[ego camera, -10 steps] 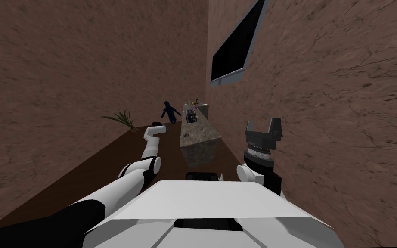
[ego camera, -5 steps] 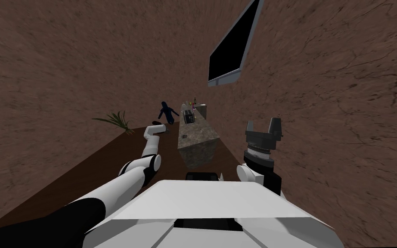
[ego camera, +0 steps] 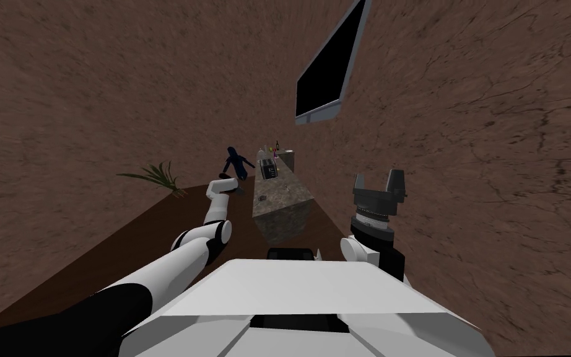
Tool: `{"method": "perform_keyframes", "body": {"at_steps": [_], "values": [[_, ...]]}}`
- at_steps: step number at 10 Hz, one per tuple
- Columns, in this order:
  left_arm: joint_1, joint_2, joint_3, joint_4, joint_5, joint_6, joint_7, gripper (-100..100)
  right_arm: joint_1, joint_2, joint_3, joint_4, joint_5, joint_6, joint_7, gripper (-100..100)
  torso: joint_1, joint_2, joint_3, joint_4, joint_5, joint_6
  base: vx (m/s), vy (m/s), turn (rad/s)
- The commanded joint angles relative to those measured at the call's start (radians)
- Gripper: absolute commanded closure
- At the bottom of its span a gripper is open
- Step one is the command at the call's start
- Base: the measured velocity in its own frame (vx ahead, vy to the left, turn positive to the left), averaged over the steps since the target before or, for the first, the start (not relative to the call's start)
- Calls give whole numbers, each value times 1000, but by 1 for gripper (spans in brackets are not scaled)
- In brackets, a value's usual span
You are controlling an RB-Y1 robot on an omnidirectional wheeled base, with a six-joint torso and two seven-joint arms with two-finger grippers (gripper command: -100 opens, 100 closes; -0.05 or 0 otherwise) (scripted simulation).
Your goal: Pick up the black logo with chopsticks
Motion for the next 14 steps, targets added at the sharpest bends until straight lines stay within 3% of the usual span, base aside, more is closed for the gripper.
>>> {"method": "perform_keyframes", "body": {"at_steps": [1,6,10,14], "values": [[-19,3,5,31,-4,50,17,-100,0,0,0,0,0,0,0,0,0,0,0,0,0,0,30,-6,-83],[-41,8,16,68,-7,162,42,-100,0,0,0,0,0,0,0,0,-1,0,0,0,0,0,21,-4,-60],[-69,12,33,119,-12,290,77,-100,0,0,0,0,0,0,0,0,0,0,0,0,0,0,27,3,-85],[-84,14,43,151,-14,372,97,-100,0,0,0,0,0,0,0,0,1,0,0,0,0,0,24,5,-71]]}}
